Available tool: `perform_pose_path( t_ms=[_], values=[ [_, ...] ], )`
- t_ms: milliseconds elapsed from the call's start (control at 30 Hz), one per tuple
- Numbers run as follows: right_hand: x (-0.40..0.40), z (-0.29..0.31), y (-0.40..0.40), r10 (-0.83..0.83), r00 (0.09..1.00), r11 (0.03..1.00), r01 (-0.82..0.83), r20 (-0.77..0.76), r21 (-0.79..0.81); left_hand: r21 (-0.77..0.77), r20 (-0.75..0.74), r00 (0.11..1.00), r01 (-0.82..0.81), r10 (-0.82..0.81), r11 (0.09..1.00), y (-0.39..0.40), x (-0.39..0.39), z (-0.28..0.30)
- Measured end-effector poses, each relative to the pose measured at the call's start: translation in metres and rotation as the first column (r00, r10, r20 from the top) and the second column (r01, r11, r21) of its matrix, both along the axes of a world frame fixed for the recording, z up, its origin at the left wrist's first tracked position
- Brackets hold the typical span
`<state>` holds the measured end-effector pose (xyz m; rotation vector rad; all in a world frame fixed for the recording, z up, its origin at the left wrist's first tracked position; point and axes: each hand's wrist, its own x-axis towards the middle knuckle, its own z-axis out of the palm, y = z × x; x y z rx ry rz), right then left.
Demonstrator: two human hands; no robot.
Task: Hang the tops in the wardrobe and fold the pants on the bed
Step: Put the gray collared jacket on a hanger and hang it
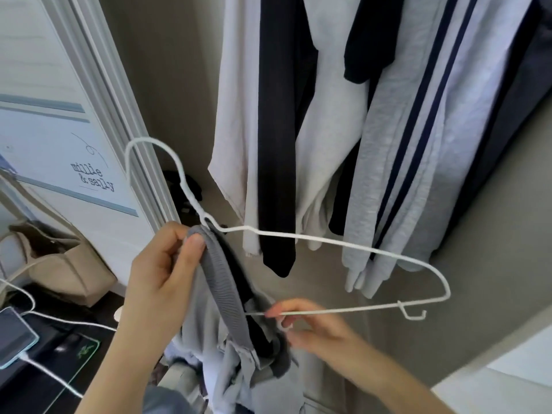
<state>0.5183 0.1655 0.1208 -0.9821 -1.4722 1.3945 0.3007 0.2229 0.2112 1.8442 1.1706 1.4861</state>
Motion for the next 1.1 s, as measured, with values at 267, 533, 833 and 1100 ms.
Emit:
perform_pose_path(
  t_ms=[267,533,833,1100],
  values=[
    [-0.039,-0.036,0.006,-0.454,0.877,0.804,0.479,0.157,-0.351,-0.124,0.244,0.962,-0.094,0.122,0.988,-0.002,-0.014,-0.009],
    [0.036,-0.012,-0.001,-0.725,0.685,0.652,0.651,-0.070,-0.389,-0.094,0.082,0.944,-0.311,0.319,0.946,0.001,-0.042,-0.034],
    [0.018,0.050,-0.015,-0.749,0.663,0.659,0.741,0.016,0.128,0.220,-0.428,0.832,-0.282,0.352,0.934,-0.012,-0.013,-0.033],
    [-0.005,0.059,-0.003,-0.769,0.486,0.603,0.336,0.415,0.723,0.095,-0.267,0.925,-0.255,0.271,0.962,-0.028,0.014,-0.031]
  ],
)
